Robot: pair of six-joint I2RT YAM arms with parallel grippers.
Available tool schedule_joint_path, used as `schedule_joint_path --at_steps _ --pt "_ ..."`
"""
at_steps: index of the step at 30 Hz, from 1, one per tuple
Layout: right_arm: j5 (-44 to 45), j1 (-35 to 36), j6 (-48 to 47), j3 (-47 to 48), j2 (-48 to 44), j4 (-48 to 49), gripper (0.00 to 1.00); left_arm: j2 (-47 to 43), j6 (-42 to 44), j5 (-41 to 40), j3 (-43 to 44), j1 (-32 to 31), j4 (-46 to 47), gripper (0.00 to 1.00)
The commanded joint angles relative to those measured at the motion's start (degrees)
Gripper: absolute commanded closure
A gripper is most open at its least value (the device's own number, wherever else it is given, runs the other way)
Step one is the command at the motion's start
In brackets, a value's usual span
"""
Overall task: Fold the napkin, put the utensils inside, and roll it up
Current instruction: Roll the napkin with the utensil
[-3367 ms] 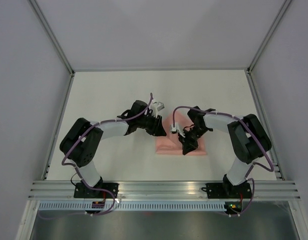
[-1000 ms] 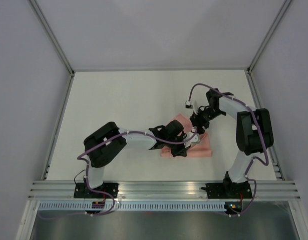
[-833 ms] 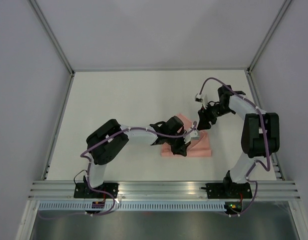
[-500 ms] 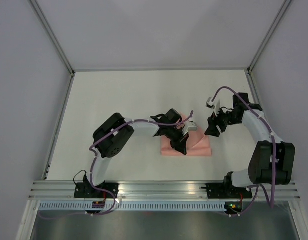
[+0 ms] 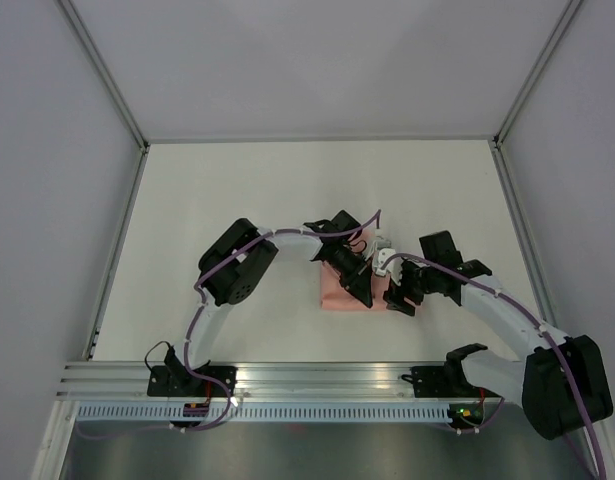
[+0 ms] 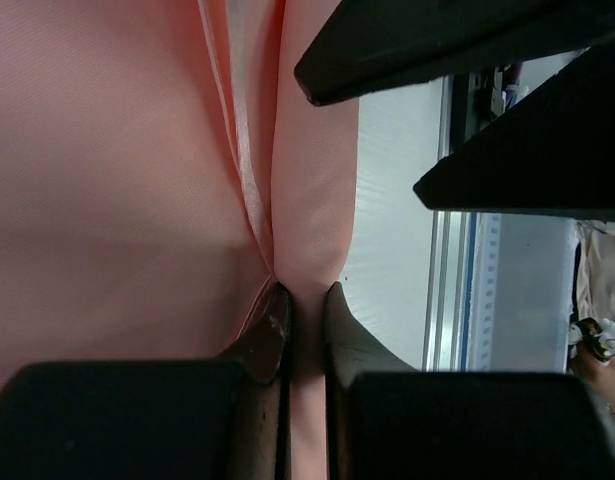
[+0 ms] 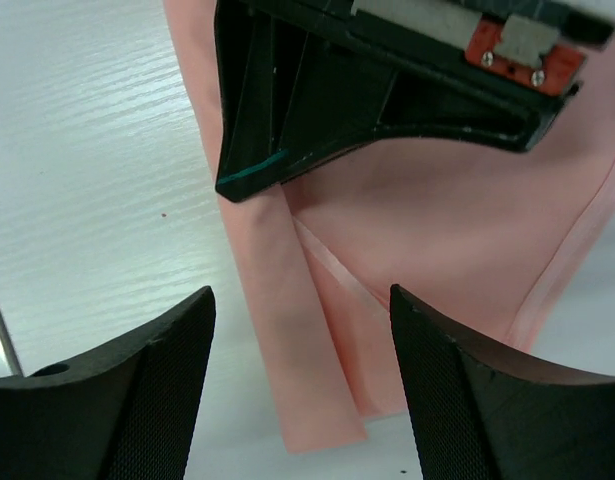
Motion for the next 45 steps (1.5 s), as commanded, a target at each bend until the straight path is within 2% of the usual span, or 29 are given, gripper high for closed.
schedule_joint_path --at_steps 1,5,9,14,17,20,24,26,30,37,45 --pt "4.96 4.08 1.04 0.21 1.33 7.06 0.24 5.41 -0.97 -6.72 -0.11 0.35 -7.72 0.98" --pt "11.19 10.06 2.62 -1.46 2.30 11.10 0.24 6.82 -1.32 -6.81 1.30 0.35 -9.04 0.98" --pt "12.52 14.98 3.24 -2.17 4.67 12.78 0.23 7.69 -1.32 -6.72 1.83 0.35 -9.21 0.98" --pt "13.93 16.84 3.59 -2.69 7.13 14.62 0.25 8.49 -3.08 -6.63 2.97 0.53 -10.27 0.98" --pt "14.37 17.10 4.29 -3.05 8.71 16.03 0.30 9.10 -3.78 -6.55 4.02 0.62 -11.06 0.98" --pt "14.55 17.19 4.73 -3.83 10.99 17.52 0.39 8.93 -4.48 -6.98 4.38 0.62 -11.06 0.93" --pt "14.20 17.19 5.08 -5.06 11.88 19.11 0.66 7.26 -5.10 -9.08 3.77 0.70 -10.97 0.76" --pt "13.93 17.19 5.09 -5.07 11.79 19.20 0.70 5.60 -5.80 -10.05 3.59 0.70 -10.71 0.69" --pt "12.71 17.10 4.38 -4.37 11.79 17.18 0.78 2.17 -7.91 -9.54 3.24 1.49 -8.87 0.64" --pt "9.98 16.67 2.98 -3.22 13.02 13.75 0.80 -4.77 -12.56 -9.71 3.24 3.77 -5.61 0.61" --pt "4.27 13.16 -0.27 1.43 17.24 6.47 0.80 -17.42 -18.45 -21.91 -4.49 7.82 1.59 0.62"
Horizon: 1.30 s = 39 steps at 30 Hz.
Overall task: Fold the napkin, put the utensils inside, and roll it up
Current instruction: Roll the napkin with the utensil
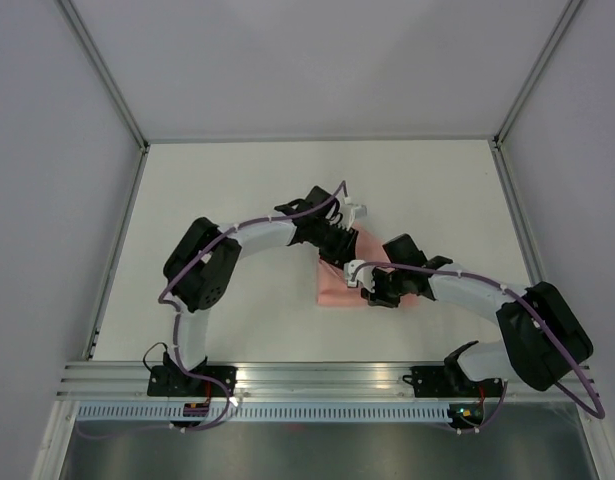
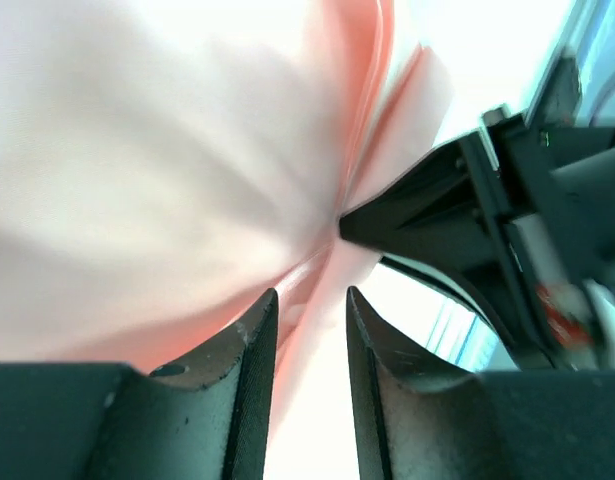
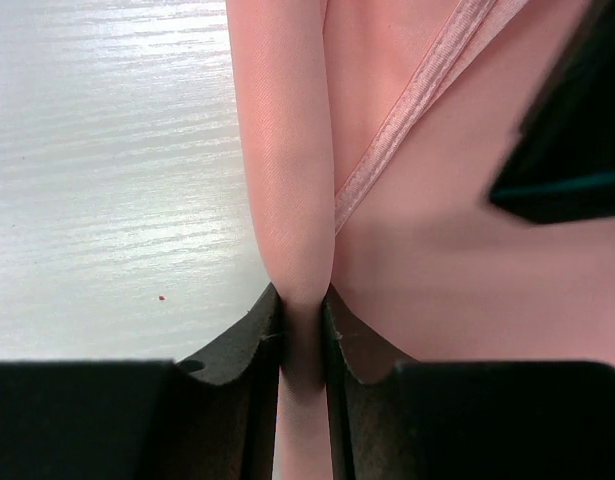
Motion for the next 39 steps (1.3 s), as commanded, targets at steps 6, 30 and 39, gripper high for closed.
schedule_joint_path --at_steps 6,30,39 --pt "-9.64 -5.07 -6.19 8.13 8.76 -16.10 0.81 -22.11 -8.22 -20.69 -14.67 3.88 16.22 0.63" --pt "-18.09 -14.04 -18.94 33.89 41.37 -41.44 0.81 -37.26 25.51 -51.39 -44.40 -25.30 50.52 0.57" --pt "-18.26 -14.31 -18.41 37.14 44.63 -42.85 0.81 -23.02 30.98 -47.96 -35.34 -27.94 46.64 0.54"
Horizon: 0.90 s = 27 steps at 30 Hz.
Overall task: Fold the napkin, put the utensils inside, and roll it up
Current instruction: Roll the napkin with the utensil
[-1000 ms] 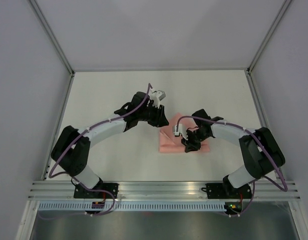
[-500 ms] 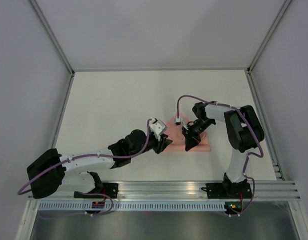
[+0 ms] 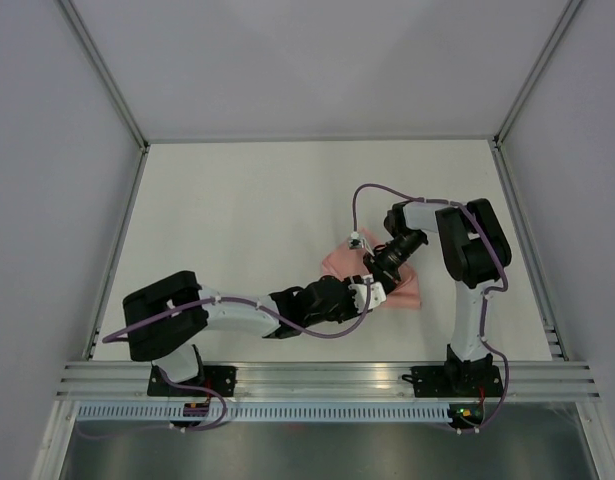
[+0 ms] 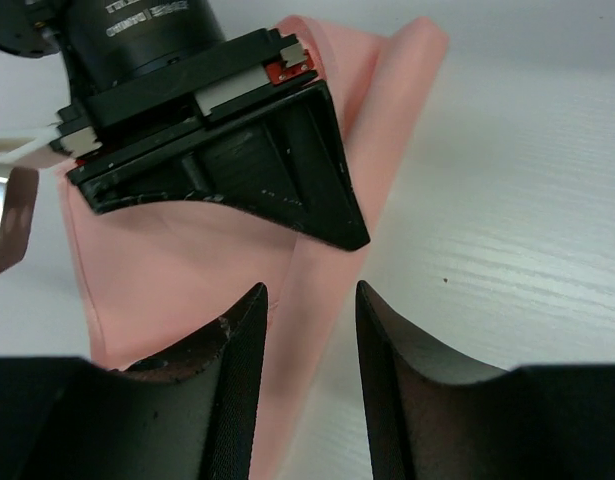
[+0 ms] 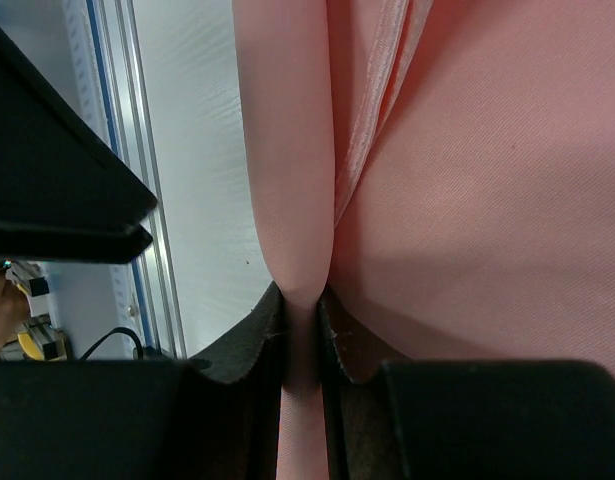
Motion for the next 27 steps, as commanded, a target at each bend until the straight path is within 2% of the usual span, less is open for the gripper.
schedule_joint_path --at_steps 1,8,20,23,27 --pt "5.02 -0.03 -4.49 0.80 3.06 4.74 0.81 4.06 5.08 1.60 4.57 -0.44 0.42 0.54" --pt "5.46 -0.03 -4.05 1.41 3.23 4.30 0.81 11.28 5.69 3.00 7.48 -0.53 0.59 0.53" --pt "5.54 -0.03 -3.70 2.03 4.20 4.03 0.81 14.98 5.00 3.09 8.27 -0.36 0.86 0.54" --pt "5.72 -0.12 -3.53 2.12 4.29 4.12 0.81 15.59 3.68 4.50 8.01 -0.18 0.33 0.57" --pt "5.98 -0.12 -3.00 2.29 4.20 4.29 0.81 17.17 2.27 6.52 8.36 0.08 -1.07 0.70"
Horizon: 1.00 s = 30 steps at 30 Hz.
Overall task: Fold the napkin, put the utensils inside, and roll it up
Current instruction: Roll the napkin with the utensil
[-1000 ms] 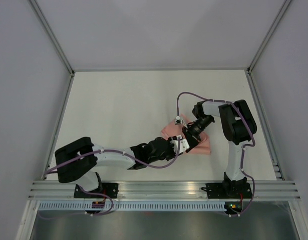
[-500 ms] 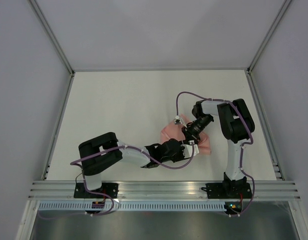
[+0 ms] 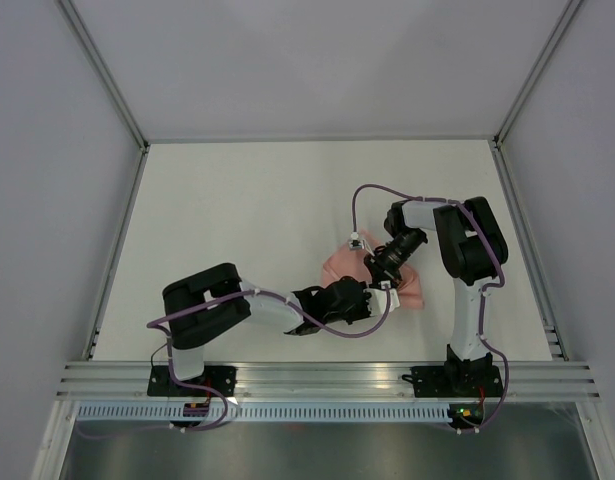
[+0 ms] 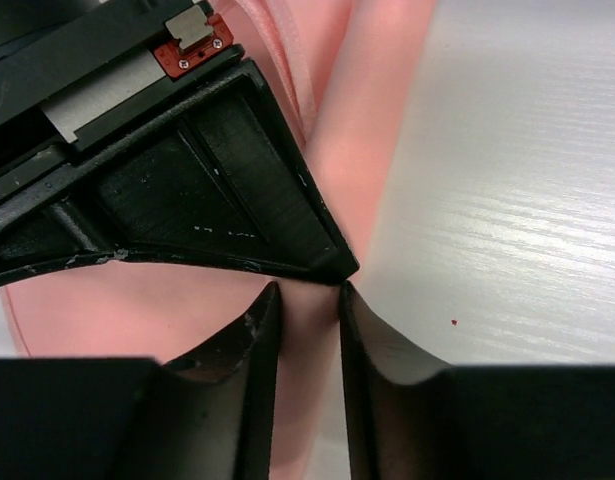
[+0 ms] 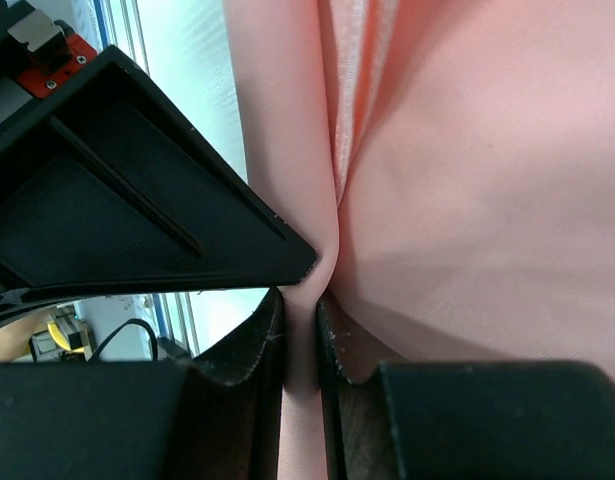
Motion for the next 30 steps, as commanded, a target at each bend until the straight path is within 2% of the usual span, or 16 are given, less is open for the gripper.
schedule_joint_path --at_steps 1,8,11,18,21,30 --pt "5.37 0.01 -3.22 0.50 1.99 7.22 0.81 3.23 -1.80 4.81 1.08 0.37 -2.19 0.72" --pt "5.64 -0.08 -1.46 0.32 0.94 8.54 0.80 4.81 -4.08 8.59 1.17 1.25 -4.04 0.92" --pt "5.81 -0.08 -0.32 0.67 -0.11 8.98 0.77 5.25 -4.88 10.44 1.61 1.77 -5.88 0.98" --pt "7.22 -0.34 3.55 1.82 -5.12 10.56 0.52 6.84 -6.11 15.71 3.80 3.79 -10.89 0.98" --pt "7.39 -0.87 4.87 2.69 -6.96 10.83 0.47 7.19 -6.72 17.55 4.33 4.67 -12.12 0.98" --pt "9.50 -4.29 12.60 2.87 -13.91 17.42 0.41 8.95 -9.09 23.79 7.93 8.27 -19.68 0.98"
